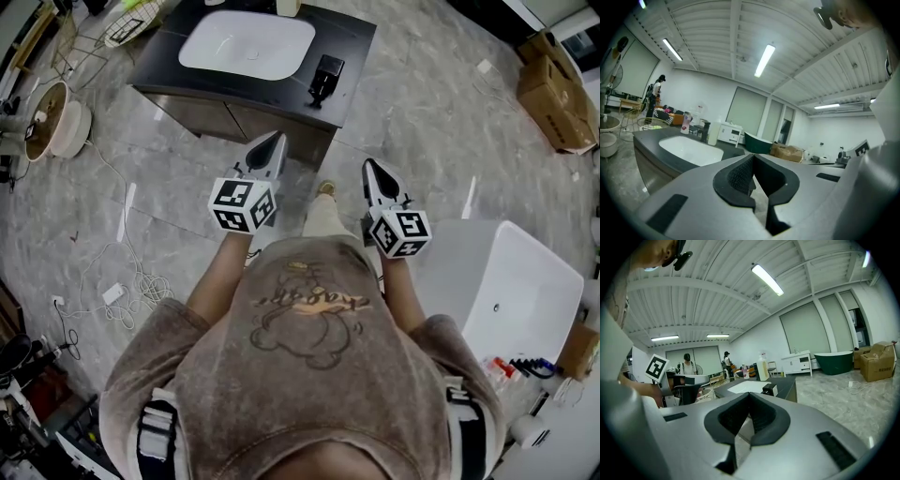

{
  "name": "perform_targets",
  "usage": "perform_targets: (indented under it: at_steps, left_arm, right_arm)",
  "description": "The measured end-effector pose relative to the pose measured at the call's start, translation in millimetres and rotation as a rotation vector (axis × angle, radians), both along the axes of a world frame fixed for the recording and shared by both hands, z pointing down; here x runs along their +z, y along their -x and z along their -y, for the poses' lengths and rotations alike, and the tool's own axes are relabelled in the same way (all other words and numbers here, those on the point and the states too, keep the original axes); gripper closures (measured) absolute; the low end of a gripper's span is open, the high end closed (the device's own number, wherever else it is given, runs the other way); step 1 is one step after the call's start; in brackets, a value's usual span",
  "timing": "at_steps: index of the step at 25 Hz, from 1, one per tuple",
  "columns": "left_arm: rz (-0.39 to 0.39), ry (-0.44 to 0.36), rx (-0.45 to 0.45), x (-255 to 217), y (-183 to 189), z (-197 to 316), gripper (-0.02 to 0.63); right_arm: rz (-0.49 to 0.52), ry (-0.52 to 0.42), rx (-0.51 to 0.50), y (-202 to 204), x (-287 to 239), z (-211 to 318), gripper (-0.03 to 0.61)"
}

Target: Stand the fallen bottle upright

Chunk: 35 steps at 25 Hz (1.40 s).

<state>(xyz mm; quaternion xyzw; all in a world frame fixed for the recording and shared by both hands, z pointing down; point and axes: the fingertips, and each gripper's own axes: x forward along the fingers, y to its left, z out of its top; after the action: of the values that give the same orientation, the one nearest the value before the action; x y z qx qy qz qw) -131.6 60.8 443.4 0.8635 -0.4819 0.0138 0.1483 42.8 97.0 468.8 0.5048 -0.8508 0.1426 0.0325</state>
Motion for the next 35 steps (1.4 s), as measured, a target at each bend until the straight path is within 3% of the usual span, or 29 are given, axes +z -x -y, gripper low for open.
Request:
perform_targets:
  at_steps: [11, 21, 28, 35]
  left_arm:
    - [-0.01, 0.042, -0.034, -14.0, -29.1, 105.9, 0.595]
    - [-0.02, 0.061, -0.123, -17.7, -40.9, 180.1, 0.595]
    - [-0.015, 0.052, -0.157, -17.9, -45.0, 213.8, 0.595]
    - [0.0, 0.055, -0.127, -19.9, -38.4, 235.6, 0.595]
  right_arm:
    - [0.013, 0.018, -0.027, -32.3, -19.3, 113.2, 0.583]
    - [0.02, 0.023, -0.126, -45.7, -24.8, 206.2, 0.583]
    - [0.025, 0.031, -0.169, -50.0, -16.0, 248.7, 0.583]
    - [0.039, 0.041, -0.155, -38.6, -12.3, 268.2, 0.583]
